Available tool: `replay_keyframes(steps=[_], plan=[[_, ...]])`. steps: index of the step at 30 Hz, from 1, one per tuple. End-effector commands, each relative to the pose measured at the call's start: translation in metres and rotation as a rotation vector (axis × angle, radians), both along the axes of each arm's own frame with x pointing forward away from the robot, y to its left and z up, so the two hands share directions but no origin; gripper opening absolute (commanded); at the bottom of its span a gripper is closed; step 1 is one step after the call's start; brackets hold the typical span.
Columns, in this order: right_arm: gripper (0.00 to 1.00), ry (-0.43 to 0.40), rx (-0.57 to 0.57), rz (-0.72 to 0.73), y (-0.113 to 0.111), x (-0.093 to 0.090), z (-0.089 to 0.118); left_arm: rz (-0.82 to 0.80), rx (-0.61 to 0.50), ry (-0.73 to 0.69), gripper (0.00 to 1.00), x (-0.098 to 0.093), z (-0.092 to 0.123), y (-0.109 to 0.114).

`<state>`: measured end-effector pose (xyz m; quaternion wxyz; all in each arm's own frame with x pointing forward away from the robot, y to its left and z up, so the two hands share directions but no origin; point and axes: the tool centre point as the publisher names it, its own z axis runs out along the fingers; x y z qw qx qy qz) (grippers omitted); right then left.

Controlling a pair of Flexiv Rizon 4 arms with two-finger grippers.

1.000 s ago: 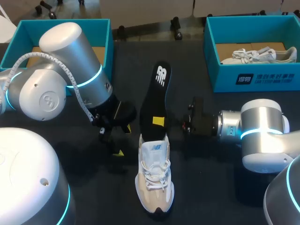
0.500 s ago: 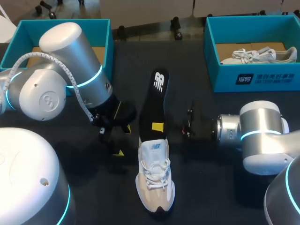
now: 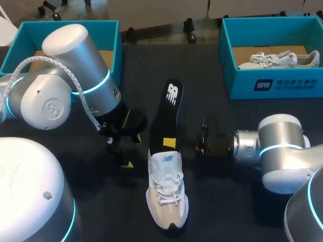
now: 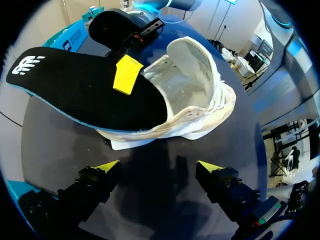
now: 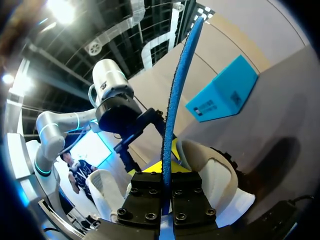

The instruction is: Take the shoe out of the shoebox, open the shoe tongue, remove and reinsert the insole, then place the shoe into the shoebox

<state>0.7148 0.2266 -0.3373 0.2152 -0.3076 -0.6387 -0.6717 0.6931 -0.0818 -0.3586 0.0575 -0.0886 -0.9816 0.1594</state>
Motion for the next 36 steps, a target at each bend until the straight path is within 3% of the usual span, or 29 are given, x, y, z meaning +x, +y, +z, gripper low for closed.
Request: replay_keyframes(steps=[1,26,36], plan=[[0.0,0.009,-0.002,0.003,0.003,-0.007,-0.004,0.0,0.002,0.0,1.0,0.0,0.001,0.0],[0.0,0.148,-0.027,0.052,0.006,-0.027,-0.023,0.0,0.002,0.0,1.0,0.0,0.001,0.0],[0.0,0.132,-0.016,0.069,0.008,-0.025,-0.019,0.0,0.002,0.0,1.0,0.0,0.001,0.0]])
